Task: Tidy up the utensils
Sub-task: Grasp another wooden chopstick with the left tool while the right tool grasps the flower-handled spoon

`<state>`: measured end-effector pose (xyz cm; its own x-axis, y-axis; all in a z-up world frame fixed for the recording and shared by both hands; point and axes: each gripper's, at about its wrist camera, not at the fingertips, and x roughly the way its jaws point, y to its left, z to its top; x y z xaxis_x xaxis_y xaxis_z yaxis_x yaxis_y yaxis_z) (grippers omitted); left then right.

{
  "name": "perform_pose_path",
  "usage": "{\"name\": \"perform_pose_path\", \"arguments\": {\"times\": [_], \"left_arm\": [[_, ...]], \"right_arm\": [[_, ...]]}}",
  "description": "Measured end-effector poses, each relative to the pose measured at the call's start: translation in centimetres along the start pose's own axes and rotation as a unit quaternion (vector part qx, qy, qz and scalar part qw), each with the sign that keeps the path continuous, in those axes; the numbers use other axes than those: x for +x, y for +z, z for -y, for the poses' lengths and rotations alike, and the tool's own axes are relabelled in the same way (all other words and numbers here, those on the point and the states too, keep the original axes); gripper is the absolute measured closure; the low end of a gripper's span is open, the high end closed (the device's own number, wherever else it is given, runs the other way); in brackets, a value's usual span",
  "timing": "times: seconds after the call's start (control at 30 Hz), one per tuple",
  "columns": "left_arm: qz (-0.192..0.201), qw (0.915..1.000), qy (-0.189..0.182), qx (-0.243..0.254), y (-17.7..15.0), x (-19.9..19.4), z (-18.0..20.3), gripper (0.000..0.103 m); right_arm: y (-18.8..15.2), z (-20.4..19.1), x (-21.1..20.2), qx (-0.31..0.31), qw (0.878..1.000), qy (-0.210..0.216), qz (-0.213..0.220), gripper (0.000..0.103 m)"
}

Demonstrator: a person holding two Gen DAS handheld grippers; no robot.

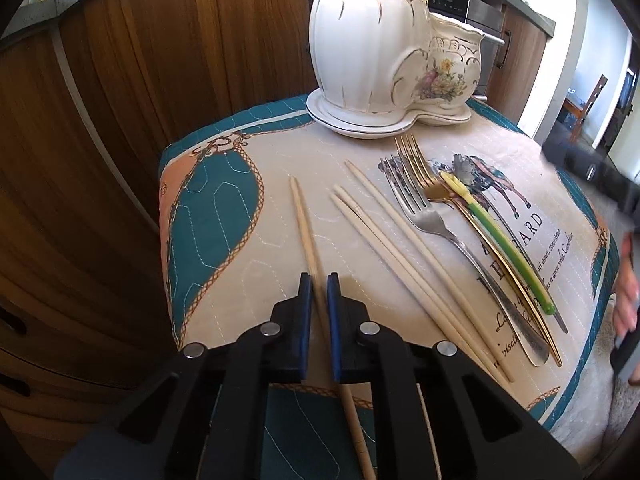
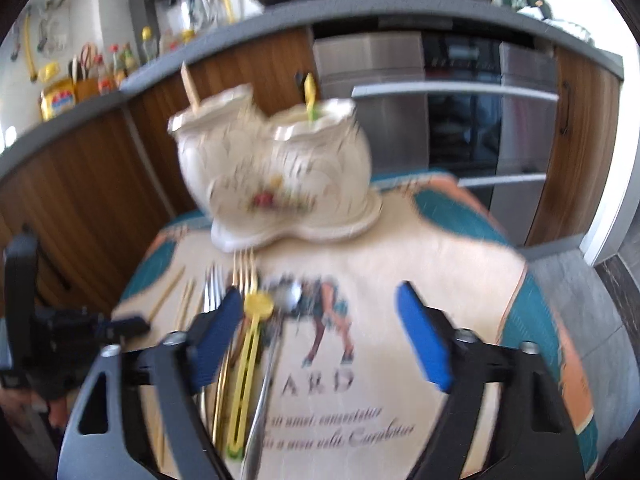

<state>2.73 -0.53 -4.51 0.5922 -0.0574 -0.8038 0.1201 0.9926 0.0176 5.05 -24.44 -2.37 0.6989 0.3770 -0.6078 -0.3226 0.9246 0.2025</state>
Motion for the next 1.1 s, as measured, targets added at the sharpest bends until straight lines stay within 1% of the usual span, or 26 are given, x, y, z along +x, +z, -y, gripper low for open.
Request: {"name": "perform_pose_path", "arguments": {"times": [0.03, 0.1, 0.13, 0.2, 0.3, 0.43, 0.5, 0.57, 0.67, 0.7, 0.8, 0.87, 0.97, 1.1], "left_arm": [[0.002, 1.0000, -0.001, 0.001, 0.0, 0.1, -0.1, 0.095], [0.008, 1.0000, -0.004, 0.003, -0.1, 0.2, -0.2, 0.095], [0.010, 0.9999, -0.006, 0.003, -0.1, 0.2, -0.2, 0.095], [0.015, 0.9998, -0.012, 0.000, -0.2, 0.2, -0.5, 0.095], [0.019, 0.9996, -0.022, -0.003, -0.3, 0.3, -0.8, 0.095], [0.023, 0.9994, -0.026, 0.001, -0.3, 0.3, -0.9, 0.095], [0.024, 0.9993, -0.028, 0.003, -0.3, 0.4, -0.9, 0.095], [0.025, 0.9992, -0.031, 0.003, -0.4, 0.3, -0.9, 0.095], [0.025, 0.9990, -0.036, 0.005, -0.4, 0.3, -1.1, 0.095], [0.025, 0.9990, -0.037, 0.005, -0.4, 0.3, -1.1, 0.095], [0.027, 0.9989, -0.038, 0.007, -0.4, 0.3, -1.2, 0.095], [0.028, 0.9989, -0.037, 0.009, -0.5, 0.3, -1.1, 0.095], [0.034, 0.9985, -0.042, 0.007, -0.5, 0.3, -1.2, 0.098], [0.049, 0.9978, -0.045, 0.005, -0.5, 0.0, -1.4, 0.098]], "right_arm": [[-0.4, -0.5, 0.3, -0.011, 1.000, 0.001, -0.014, 0.039], [-0.8, -1.3, 0.7, -0.026, 0.999, 0.000, -0.034, 0.055], [-1.0, -1.7, 0.9, -0.031, 0.999, 0.001, -0.043, 0.059], [-1.3, -2.2, 1.2, -0.036, 0.998, 0.002, -0.058, 0.071], [-1.5, -2.8, 1.8, -0.040, 0.996, 0.002, -0.076, 0.080], [-1.4, -3.5, 3.0, -0.039, 0.994, 0.004, -0.100, 0.084], [-1.2, -3.7, 3.7, -0.040, 0.993, 0.000, -0.111, 0.086], [-1.2, -3.8, 4.5, -0.044, 0.991, -0.010, -0.125, 0.087], [-0.8, -3.8, 5.2, -0.047, 0.990, -0.017, -0.128, 0.089], [-0.6, -3.7, 5.4, -0.044, 0.991, -0.016, -0.129, 0.092], [-0.6, -3.6, 5.5, -0.040, 0.992, -0.013, -0.123, 0.099], [-0.8, -3.6, 5.3, -0.040, 0.993, -0.011, -0.113, 0.099], [-1.1, -3.3, 4.6, -0.030, 0.995, -0.003, -0.100, 0.099], [-0.7, -2.7, 3.1, -0.020, 0.998, 0.005, -0.063, 0.099]]}}
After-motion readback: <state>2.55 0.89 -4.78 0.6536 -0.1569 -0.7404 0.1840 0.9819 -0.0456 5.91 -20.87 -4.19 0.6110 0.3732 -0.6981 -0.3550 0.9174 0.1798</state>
